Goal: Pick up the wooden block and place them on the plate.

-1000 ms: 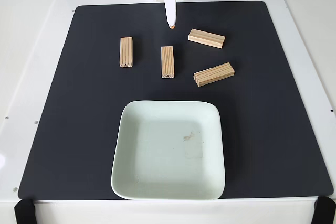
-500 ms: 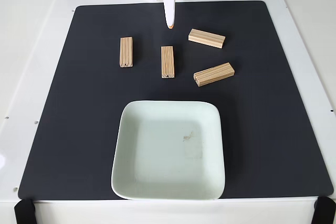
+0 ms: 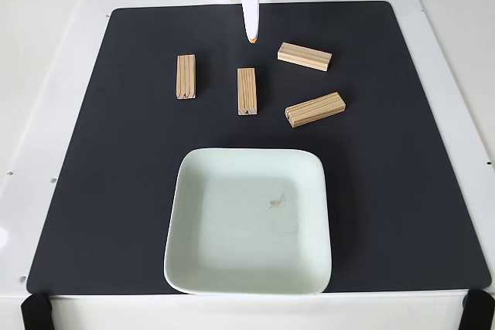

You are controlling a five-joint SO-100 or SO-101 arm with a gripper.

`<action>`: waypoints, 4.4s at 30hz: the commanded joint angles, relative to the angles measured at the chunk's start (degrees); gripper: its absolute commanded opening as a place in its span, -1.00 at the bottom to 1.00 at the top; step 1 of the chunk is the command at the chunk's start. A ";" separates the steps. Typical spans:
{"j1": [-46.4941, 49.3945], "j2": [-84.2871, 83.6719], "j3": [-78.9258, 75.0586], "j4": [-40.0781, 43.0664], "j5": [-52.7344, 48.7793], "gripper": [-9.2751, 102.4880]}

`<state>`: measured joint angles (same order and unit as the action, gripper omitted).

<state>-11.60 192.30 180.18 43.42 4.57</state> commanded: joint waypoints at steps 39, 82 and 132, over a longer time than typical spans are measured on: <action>16.52 -66.27 -84.81 47.64 -110.13 -0.84; 28.92 -96.06 -72.51 25.66 -118.56 -0.32; 21.09 -90.35 -71.10 21.18 -101.69 -0.84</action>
<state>12.48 92.46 109.69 64.34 -105.29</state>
